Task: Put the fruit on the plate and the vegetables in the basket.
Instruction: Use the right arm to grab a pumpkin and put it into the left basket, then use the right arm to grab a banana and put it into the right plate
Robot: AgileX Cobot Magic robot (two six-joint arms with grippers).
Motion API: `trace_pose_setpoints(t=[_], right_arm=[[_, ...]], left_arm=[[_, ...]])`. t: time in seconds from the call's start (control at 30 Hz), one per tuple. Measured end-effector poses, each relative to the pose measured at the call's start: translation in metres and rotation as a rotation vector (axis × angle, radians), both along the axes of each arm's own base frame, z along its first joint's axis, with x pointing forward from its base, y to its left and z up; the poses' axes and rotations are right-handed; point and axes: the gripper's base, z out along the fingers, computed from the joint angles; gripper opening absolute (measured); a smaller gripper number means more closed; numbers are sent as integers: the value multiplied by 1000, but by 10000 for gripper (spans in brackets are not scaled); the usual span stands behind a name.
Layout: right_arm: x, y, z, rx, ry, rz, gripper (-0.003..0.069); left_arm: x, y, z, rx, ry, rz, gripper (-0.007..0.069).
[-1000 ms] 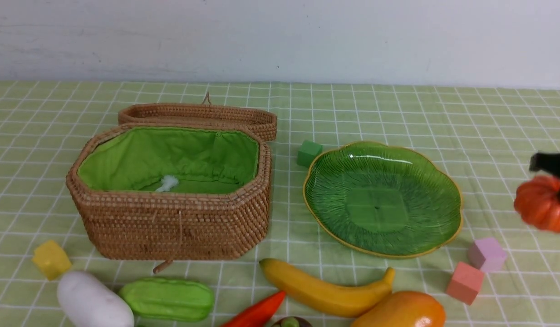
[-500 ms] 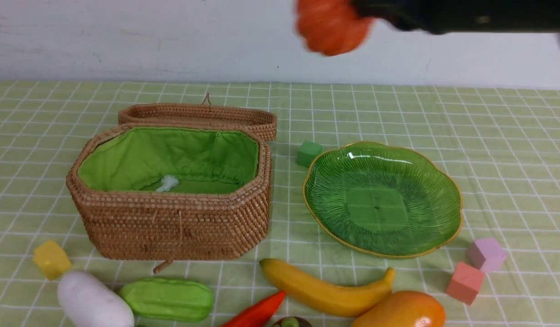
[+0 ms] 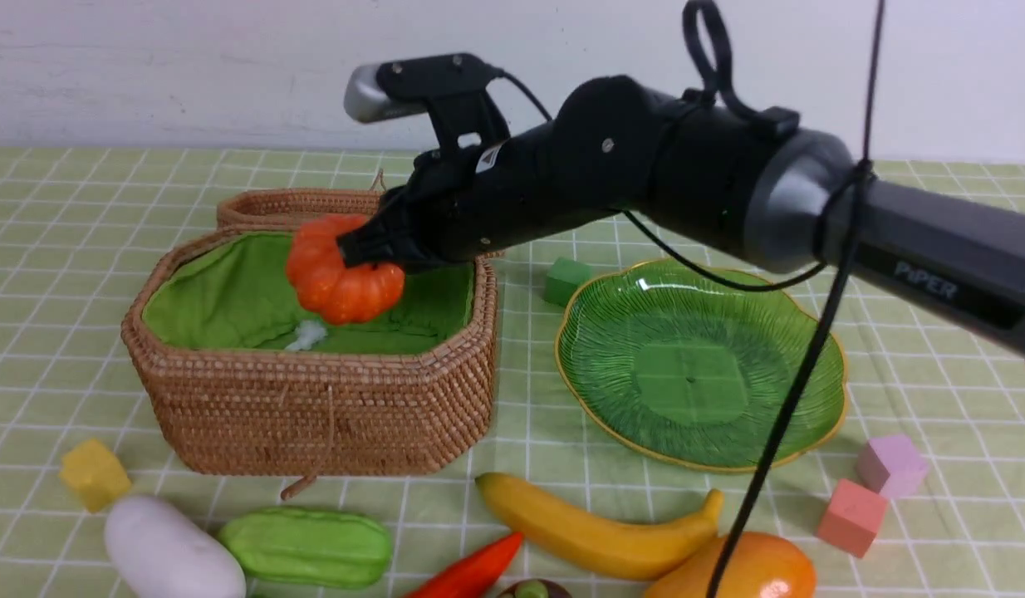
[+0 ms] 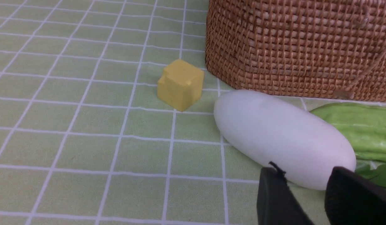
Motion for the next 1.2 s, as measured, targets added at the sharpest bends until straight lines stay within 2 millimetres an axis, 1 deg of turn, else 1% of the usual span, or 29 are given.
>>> trace_pose_setpoints(t=[0.03, 0.13, 0.17, 0.2, 0.27, 0.33, 0.43, 0.53, 0.57, 0.6, 0.67, 0.73, 0.8, 0.9, 0.97, 1.03, 1.13, 1.17, 1.2], right_arm=[[2, 1, -4, -3, 3, -3, 114], [3, 1, -5, 1, -3, -8, 221], [3, 1, -5, 1, -4, -8, 229], [3, 1, -3, 5, -9, -10, 307], [2, 1, -1, 5, -9, -8, 376], [-2, -1, 5, -18, -13, 14, 458], [-11, -9, 19, -95, -45, 61, 528], [-23, -22, 37, -205, -78, 111, 552], [-34, -35, 50, -316, -86, 148, 561], [-40, -42, 55, -379, -81, 165, 563], [-49, -54, 60, -484, -59, 194, 565], [-55, -62, 59, -559, -29, 228, 566], [-59, -65, 57, -586, -6, 252, 566], [-70, -69, 35, -636, 69, 339, 566], [-75, -72, 13, -675, 115, 397, 566], [-82, -76, -15, -715, 154, 455, 566], [-86, -80, -40, -736, 159, 484, 566], [-87, -80, -45, -739, 154, 486, 566], [-88, -82, -56, -744, 154, 489, 566]], left_arm=[[0, 0, 0, 0, 0, 0, 239], [0, 0, 0, 0, 0, 0, 239], [0, 0, 0, 0, 0, 0, 239], [0, 0, 0, 0, 0, 0, 239], [0, 0, 0, 0, 0, 0, 239], [0, 0, 0, 0, 0, 0, 239], [0, 0, 0, 0, 0, 0, 239], [0, 0, 0, 0, 0, 0, 239], [0, 0, 0, 0, 0, 0, 239], [0, 0, 0, 0, 0, 0, 239], [0, 0, 0, 0, 0, 0, 239], [0, 0, 0, 0, 0, 0, 239], [0, 0, 0, 0, 0, 0, 239], [0, 0, 0, 0, 0, 0, 239], [0, 0, 0, 0, 0, 0, 239], [0, 0, 0, 0, 0, 0, 239], [0, 0, 0, 0, 0, 0, 239], [0, 0, 0, 0, 0, 0, 239], [0, 0, 0, 0, 0, 0, 239]])
